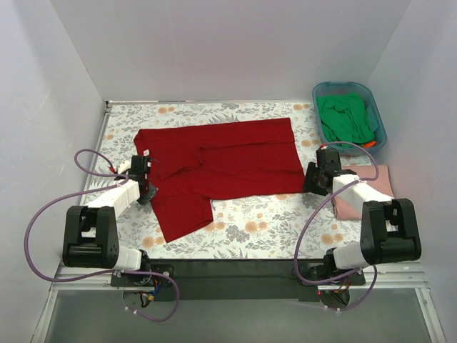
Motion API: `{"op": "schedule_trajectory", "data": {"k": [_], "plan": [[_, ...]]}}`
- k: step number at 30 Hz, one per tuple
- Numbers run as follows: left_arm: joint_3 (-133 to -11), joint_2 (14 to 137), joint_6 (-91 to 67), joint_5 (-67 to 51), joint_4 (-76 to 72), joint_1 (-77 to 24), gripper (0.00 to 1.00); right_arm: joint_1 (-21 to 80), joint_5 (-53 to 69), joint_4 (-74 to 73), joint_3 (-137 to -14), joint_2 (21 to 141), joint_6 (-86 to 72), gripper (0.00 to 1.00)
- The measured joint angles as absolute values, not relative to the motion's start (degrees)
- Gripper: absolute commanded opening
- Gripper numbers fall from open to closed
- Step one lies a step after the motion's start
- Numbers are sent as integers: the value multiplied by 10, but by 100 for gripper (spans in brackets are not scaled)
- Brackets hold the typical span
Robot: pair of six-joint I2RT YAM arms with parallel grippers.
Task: Fold and stack the t-shirts
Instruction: Fold the tshirt
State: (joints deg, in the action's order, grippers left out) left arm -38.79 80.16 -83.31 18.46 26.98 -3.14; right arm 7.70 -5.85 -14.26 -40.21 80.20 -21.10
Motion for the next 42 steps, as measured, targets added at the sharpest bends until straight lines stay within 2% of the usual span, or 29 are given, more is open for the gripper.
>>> {"op": "schedule_trajectory", "data": {"k": [6, 10, 24, 30, 34, 42], "plan": [[-388, 801, -833, 184, 270, -31, 0, 76, -54, -132, -418, 840, -215, 44], [-388, 801, -833, 183, 270, -31, 0, 76, -54, -128, -422, 847, -215, 39], [-388, 802, -834, 183, 270, -31, 0, 76, -47, -140, -425, 849, -206, 39], [-387, 800, -834, 181, 270, -31, 0, 75, -37, -154, -435, 858, -196, 20], [-382, 792, -838, 172, 274, -31, 0, 75, -32, -163, -436, 857, -193, 1], [-360, 742, -856, 131, 312, -11, 0, 75, -25, -220, -436, 818, -192, 1]]}}
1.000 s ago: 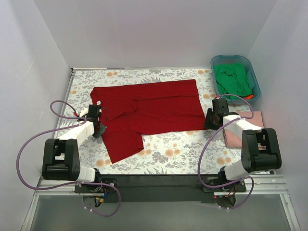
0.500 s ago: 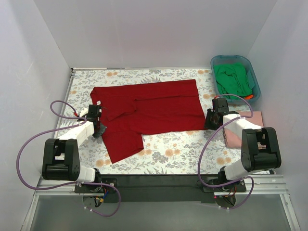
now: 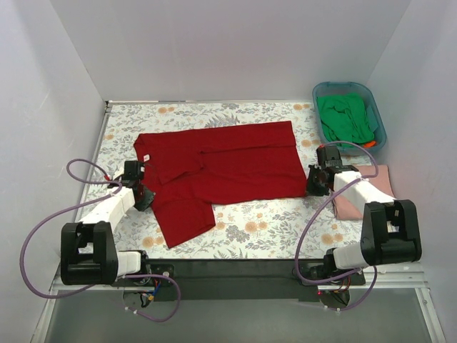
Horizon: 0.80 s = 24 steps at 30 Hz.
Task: Fold and stack the t-shirts
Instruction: Fold the tshirt
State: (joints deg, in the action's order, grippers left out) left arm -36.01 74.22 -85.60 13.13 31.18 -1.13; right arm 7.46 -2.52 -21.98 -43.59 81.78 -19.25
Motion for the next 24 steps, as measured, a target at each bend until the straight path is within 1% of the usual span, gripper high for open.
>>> {"op": "schedule_trajectory", "data": {"k": [5, 10, 18, 24], "plan": [[-361, 707, -848, 114, 339, 33, 0, 68, -26, -243, -436, 779, -191, 1], [-376, 704, -836, 99, 364, 45, 0, 64, -15, -262, -453, 779, -189, 1], [-440, 712, -814, 80, 395, 59, 0, 64, 2, -272, -539, 816, -178, 1], [-482, 739, -799, 70, 406, 74, 0, 64, 19, -273, -570, 857, -176, 1]]}}
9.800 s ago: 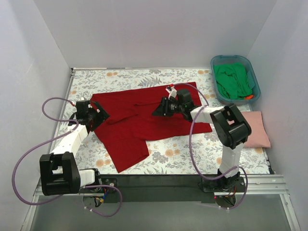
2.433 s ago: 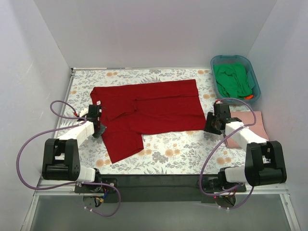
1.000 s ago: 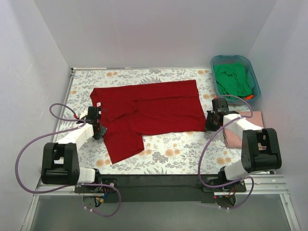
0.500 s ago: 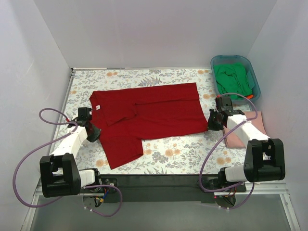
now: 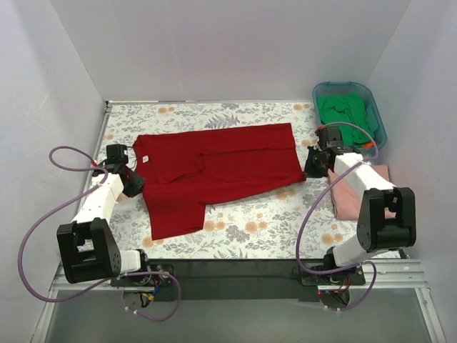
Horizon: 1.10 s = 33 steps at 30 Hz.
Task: Fold and stack the t-shirts
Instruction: Fold the tshirt
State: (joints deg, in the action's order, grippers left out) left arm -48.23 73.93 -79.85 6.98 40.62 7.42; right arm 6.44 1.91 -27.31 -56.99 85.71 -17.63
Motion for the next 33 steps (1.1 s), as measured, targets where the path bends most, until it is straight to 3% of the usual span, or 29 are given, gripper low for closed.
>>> {"op": "schedule_trajectory", "data": {"k": [33], "plan": [[-669, 966, -784, 32, 401, 104, 0, 64, 15, -299, -820, 1066, -149, 1]]}}
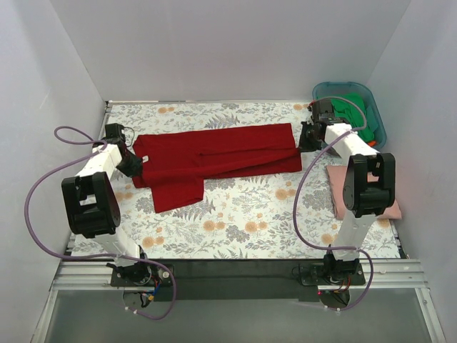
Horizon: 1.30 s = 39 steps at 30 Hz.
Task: Fold and stack the t-shirts
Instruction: Fold the tshirt
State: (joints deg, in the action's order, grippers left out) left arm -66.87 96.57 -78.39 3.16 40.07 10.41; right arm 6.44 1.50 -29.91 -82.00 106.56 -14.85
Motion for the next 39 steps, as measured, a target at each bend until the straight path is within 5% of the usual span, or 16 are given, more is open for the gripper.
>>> {"op": "schedule_trajectory", "data": {"k": [39], "plan": [[-688, 1020, -763, 36, 353, 104, 0, 64, -1, -267, -887, 1168, -148, 1]]}}
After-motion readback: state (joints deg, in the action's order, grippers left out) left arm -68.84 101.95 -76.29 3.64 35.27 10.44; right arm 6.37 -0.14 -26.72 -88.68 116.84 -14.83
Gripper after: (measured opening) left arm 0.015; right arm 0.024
